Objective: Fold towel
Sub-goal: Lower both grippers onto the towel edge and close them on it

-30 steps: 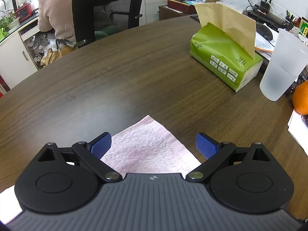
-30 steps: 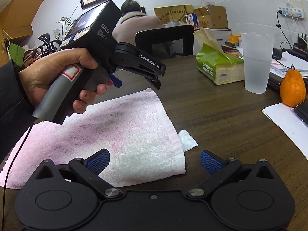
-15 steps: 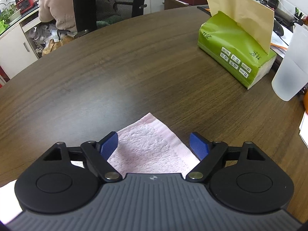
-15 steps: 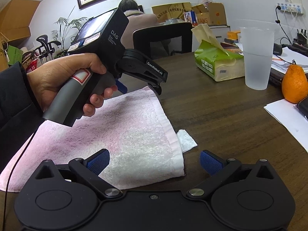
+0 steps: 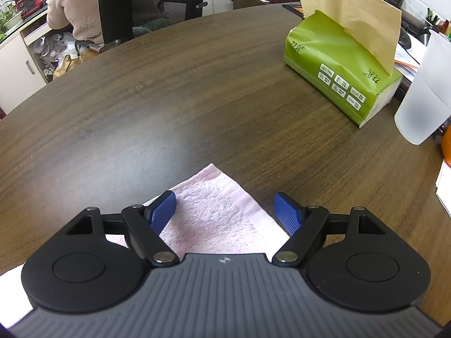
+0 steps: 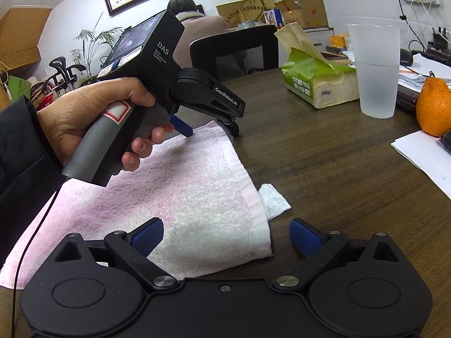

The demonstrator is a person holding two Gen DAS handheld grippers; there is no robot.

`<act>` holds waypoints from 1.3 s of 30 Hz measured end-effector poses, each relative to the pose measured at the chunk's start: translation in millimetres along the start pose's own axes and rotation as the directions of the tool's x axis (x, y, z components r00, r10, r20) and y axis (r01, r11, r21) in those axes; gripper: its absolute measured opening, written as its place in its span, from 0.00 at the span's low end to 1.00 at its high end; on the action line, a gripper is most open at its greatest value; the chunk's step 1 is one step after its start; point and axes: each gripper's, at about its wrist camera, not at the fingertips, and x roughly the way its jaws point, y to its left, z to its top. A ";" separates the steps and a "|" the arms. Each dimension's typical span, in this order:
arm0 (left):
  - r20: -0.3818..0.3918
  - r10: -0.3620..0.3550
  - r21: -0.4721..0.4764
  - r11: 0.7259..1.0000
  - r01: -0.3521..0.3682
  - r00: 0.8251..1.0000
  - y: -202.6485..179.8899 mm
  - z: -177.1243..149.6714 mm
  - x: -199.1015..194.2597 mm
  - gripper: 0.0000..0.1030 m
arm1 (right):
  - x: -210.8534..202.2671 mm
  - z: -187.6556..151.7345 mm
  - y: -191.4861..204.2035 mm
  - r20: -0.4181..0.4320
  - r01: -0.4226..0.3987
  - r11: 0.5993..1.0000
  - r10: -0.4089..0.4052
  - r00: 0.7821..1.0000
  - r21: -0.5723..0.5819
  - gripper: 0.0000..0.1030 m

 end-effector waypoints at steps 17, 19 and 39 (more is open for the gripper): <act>0.012 0.013 0.024 1.000 -0.013 1.000 -10.5 4.9 1.9 0.71 | 1.9 2.7 1.5 -0.009 -0.037 0.999 0.037 0.999 0.020 0.88; 0.013 0.013 0.023 1.000 -0.013 1.000 -11.0 5.7 2.6 0.71 | 1.8 2.8 0.6 -0.009 -0.046 0.999 0.046 0.999 0.022 0.87; 0.037 0.062 0.032 0.997 -0.064 0.997 -17.0 6.4 -1.0 0.28 | 3.0 0.9 11.4 -0.016 0.033 0.996 -0.034 0.999 -0.088 0.55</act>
